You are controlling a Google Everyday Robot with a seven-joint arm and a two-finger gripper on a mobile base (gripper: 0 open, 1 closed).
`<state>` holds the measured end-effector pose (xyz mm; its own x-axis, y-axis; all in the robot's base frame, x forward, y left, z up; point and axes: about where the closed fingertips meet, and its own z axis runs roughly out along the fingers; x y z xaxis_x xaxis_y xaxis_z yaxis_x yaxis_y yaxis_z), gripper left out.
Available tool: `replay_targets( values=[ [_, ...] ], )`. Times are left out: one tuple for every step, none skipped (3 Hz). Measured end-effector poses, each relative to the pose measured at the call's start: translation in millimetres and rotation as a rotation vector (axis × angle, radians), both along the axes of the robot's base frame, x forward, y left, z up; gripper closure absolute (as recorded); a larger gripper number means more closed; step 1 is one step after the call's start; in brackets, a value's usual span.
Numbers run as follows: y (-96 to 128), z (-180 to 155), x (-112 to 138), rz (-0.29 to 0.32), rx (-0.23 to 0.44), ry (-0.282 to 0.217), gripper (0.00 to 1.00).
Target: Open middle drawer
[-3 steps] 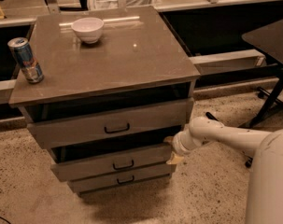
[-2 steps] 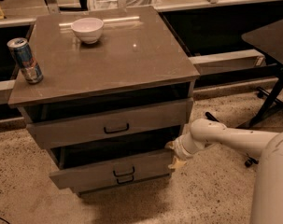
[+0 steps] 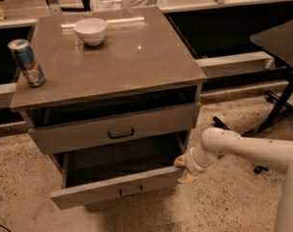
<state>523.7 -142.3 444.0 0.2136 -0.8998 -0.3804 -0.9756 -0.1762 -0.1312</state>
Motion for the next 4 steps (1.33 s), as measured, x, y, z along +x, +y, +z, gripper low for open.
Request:
replay_targets(
  values=[
    [0.0,-0.1,0.2,0.0,0.0,0.0,0.55],
    [3.3,26.0,-23.5,0.03,-0.001,0.008,0.52],
    [11.0,65.1,-24.7,0.05,-0.002,-0.018,0.49],
    [20.2,82.8,0.7,0.051,0.031,-0.047,0.67]
  ],
)
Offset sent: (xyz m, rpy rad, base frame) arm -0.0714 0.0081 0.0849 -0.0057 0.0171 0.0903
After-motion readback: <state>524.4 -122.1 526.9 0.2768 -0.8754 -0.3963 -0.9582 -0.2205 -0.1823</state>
